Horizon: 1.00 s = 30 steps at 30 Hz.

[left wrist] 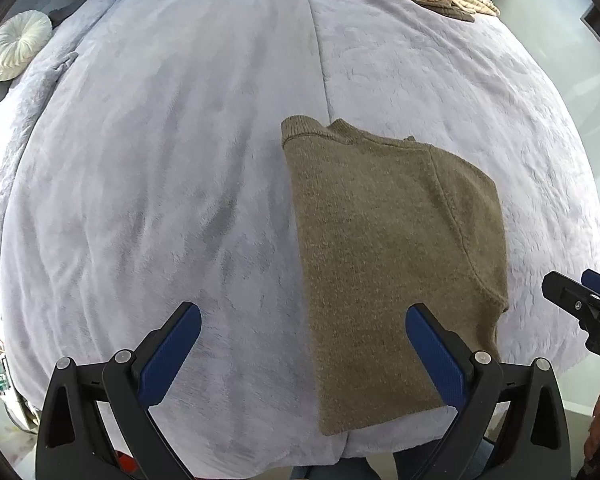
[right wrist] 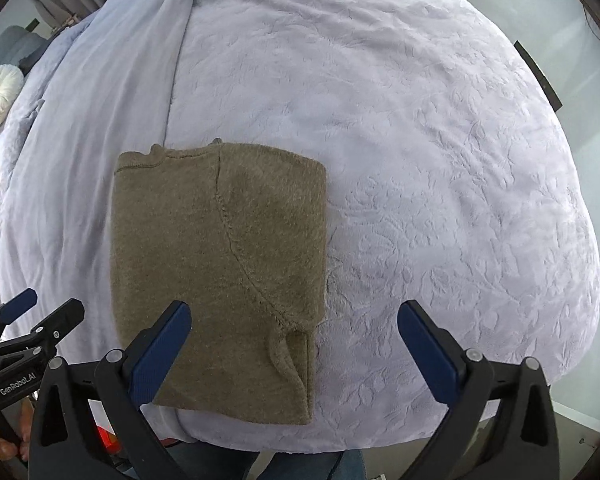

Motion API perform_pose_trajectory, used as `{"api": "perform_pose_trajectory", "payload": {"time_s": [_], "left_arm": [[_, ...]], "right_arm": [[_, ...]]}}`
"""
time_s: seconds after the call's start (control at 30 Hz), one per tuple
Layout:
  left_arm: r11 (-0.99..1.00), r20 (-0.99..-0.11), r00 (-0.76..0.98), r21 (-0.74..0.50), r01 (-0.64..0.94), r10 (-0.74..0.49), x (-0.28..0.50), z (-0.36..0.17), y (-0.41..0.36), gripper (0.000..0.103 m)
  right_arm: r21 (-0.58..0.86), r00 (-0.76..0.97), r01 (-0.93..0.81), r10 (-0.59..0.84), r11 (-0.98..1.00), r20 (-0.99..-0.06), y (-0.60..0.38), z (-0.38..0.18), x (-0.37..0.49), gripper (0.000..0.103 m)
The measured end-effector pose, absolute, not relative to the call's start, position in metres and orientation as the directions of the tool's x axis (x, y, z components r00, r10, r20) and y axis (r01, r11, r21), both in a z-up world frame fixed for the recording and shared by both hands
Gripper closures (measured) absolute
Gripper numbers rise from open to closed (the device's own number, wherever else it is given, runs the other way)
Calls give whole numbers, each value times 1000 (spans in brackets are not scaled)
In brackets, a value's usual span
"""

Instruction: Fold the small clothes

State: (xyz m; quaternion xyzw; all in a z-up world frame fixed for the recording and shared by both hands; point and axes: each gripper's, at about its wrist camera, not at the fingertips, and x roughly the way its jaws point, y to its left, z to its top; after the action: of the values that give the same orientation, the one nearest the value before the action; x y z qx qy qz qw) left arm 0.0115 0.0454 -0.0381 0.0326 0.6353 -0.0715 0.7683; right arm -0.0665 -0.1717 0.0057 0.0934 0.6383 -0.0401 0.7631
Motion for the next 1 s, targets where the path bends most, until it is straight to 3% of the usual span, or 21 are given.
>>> {"api": "perform_pose_trajectory", "payload": {"time_s": [1.0], "left_arm": [[990,-978,207,-10,142,-39,12,-32,46,0]], "right_arm": [[79,205,172,43,982,-978,-170,14,-67,0]]}}
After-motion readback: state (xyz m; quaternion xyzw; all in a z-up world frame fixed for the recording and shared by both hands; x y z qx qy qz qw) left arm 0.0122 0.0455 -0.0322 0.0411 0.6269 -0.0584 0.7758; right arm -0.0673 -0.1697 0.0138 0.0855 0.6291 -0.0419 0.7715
